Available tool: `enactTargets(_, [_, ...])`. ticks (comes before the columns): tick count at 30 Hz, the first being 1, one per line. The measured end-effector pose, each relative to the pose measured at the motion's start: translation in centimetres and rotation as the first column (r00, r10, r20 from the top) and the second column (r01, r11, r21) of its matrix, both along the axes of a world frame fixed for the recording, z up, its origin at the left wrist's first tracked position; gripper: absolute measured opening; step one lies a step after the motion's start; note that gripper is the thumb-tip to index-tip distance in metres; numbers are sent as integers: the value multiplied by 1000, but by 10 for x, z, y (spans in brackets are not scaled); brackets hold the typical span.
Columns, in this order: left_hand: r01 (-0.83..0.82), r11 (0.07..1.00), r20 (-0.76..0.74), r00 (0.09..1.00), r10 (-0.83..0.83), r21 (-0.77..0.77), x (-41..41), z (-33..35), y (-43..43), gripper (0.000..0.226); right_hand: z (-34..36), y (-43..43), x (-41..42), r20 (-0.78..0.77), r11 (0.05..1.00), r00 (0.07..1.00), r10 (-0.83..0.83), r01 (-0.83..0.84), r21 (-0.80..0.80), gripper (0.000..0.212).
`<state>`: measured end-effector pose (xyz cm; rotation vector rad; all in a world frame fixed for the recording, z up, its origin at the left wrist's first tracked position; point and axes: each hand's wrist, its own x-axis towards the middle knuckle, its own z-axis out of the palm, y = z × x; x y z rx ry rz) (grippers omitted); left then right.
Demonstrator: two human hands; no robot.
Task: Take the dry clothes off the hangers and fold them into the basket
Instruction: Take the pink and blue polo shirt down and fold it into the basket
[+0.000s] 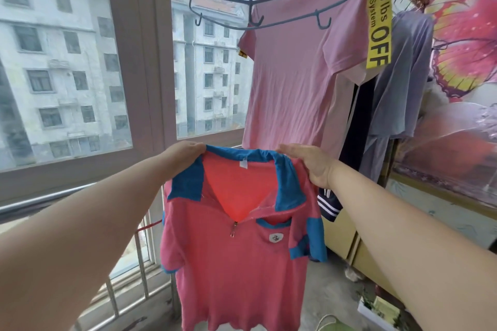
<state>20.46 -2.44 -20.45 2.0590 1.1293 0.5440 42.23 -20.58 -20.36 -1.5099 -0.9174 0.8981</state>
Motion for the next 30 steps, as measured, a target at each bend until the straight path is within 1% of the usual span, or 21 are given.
enactTargets(1, [8, 1000, -5, 1000, -8, 11, 0, 1, -1, 24, -1, 1, 0, 79, 1000, 997, -10, 10, 3, 10])
enactTargets(2, [15, 1000, -6, 1000, -15, 20, 0, 3, -2, 24, -3, 3, 0, 137, 1000, 990, -19, 16, 23, 10])
enactTargets(3, [19, 1000, -5, 1000, -19, 24, 0, 4, -3, 25, -4, 4, 0, 152, 999, 988, -20, 12, 53, 13])
enactTargets(6, [21, 999, -2, 1000, -21, 33, 0, 6, -4, 32, -5, 4, 2, 93, 996, 996, -6, -3, 91, 11])
enactTargets(7, [22, 999, 1, 1000, -22, 33, 0, 6, -4, 33, -3, 2, 2, 96, 997, 995, 14, -21, 69, 19])
enactTargets(9, [24, 999, 2, 1000, -24, 45, -1, 6, -3, 34, -1, -1, 2, 210, 996, 974, 85, -80, -32, 27])
enactTargets(10, [30, 998, -10, 1000, -29, 61, -2, 5, -3, 34, 0, -1, 1, 310, 992, 944, 109, -86, -88, 26])
enactTargets(11, [42, 996, -25, 999, -40, 74, -2, 4, -4, 34, 1, -1, 0, 405, 991, 908, 104, -61, -117, 21])
enactTargets(12, [61, 995, -40, 998, -58, 82, -3, 4, -4, 36, 0, 1, -1, 456, 995, 888, 63, -20, -98, 13])
enactTargets(13, [94, 993, -56, 994, -90, 73, -5, 4, -6, 41, -1, 3, -2, 450, 998, 893, 3, 23, -52, 5])
enactTargets(14, [148, 988, -75, 987, -144, 52, -8, 6, -9, 52, -3, 4, -2, 411, 998, 910, -58, 62, 4, 4])
enactTargets(16, [275, 961, -113, 954, -277, -39, -14, 7, -8, 78, -8, 8, 1, 311, 989, 940, -143, 121, 87, 10])
enactTargets(17, [334, 937, -143, 927, -346, -99, -15, 6, -5, 80, -11, 10, 3, 286, 985, 944, -165, 141, 104, 12])
enactTargets(18, [395, 903, -161, 893, -420, -167, -17, 5, -4, 70, -13, 10, 4, 278, 982, 943, -182, 158, 107, 14])
enactTargets(20, [440, 848, -175, 848, -501, -293, -15, 1, -4, 31, -17, 11, 8, 287, 978, 935, -209, 190, 90, 16])
enactTargets(21, [435, 835, -171, 844, -509, -337, -14, -1, -5, 26, -18, 11, 9, 302, 977, 929, -214, 199, 80, 17])
enactTargets(23, [388, 854, -168, 870, -464, -346, -10, -8, -2, 23, -21, 12, 11, 348, 975, 911, -223, 218, 54, 17])
enactTargets(25, [329, 906, -185, 905, -384, -268, -7, -15, 1, 16, -21, 13, 13, 409, 966, 879, -246, 258, 25, 23])
enactTargets(27, [272, 956, -255, 922, -293, -112, -1, -20, 2, 25, -22, 14, 11, 462, 952, 847, -263, 304, -15, 32])
enactTargets(28, [241, 969, -265, 933, -244, -45, 4, -21, -1, 30, -22, 14, 8, 486, 944, 831, -271, 329, -36, 33])
enactTargets(30, [162, 987, -223, 962, -157, 2, 15, -23, -9, 35, -25, 18, 1, 523, 918, 798, -298, 390, -71, 33])
